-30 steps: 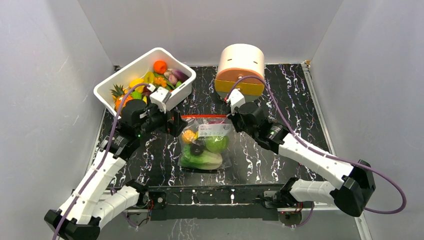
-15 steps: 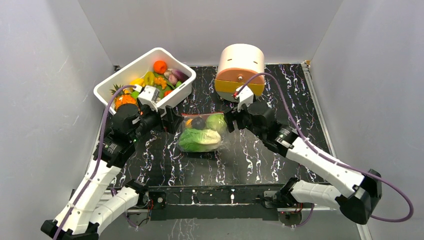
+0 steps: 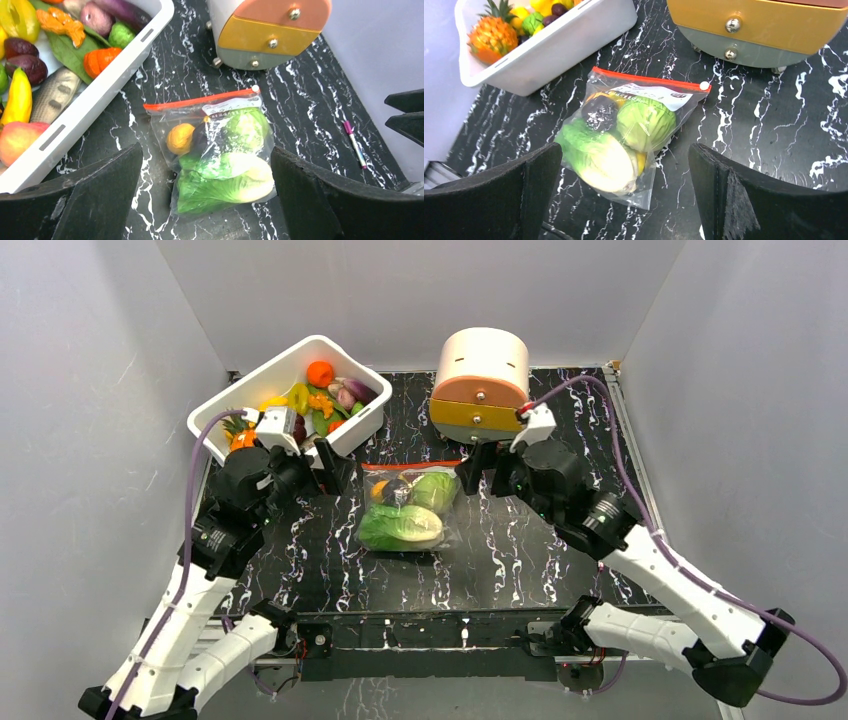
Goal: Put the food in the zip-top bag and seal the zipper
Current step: Reset both arms
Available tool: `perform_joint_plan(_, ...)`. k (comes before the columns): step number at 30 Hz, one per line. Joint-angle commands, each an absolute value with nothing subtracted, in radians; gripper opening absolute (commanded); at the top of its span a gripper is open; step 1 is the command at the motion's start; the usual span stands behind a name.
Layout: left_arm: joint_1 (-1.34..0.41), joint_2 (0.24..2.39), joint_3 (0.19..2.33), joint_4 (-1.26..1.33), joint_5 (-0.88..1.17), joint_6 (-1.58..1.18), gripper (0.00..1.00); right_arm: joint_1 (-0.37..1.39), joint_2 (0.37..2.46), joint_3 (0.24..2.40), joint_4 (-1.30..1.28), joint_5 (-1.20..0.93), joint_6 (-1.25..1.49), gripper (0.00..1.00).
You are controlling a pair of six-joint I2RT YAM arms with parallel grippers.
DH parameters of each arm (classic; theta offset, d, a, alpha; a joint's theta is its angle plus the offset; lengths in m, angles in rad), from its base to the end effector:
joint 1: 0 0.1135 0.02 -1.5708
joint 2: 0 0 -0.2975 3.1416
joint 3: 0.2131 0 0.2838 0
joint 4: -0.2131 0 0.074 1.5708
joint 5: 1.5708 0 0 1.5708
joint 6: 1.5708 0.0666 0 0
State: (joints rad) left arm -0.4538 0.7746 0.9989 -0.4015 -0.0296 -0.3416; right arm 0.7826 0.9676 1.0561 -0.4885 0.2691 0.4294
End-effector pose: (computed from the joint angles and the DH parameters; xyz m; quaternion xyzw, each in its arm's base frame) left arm 0.1832 -0.0871 0.4170 0.0335 0.7661 -0.2381 0.5960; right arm 0.1894 0.1634 0.3890 -0.0721 0.8261 0.2200 0.5137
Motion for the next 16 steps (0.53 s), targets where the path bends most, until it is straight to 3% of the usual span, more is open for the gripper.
perform_joint_plan(1,-0.453,0.732,1.052,-0.360,-0.009,-0.342,0.98,0.781,0.870,1.108,-0.506,0.346,0.561,0.98)
perform_joint_plan(16,-0.453,0.702,1.057,-0.331,0.036,-0.341,0.98,0.779,0.785,1.111,-0.546,0.351,0.589,0.98)
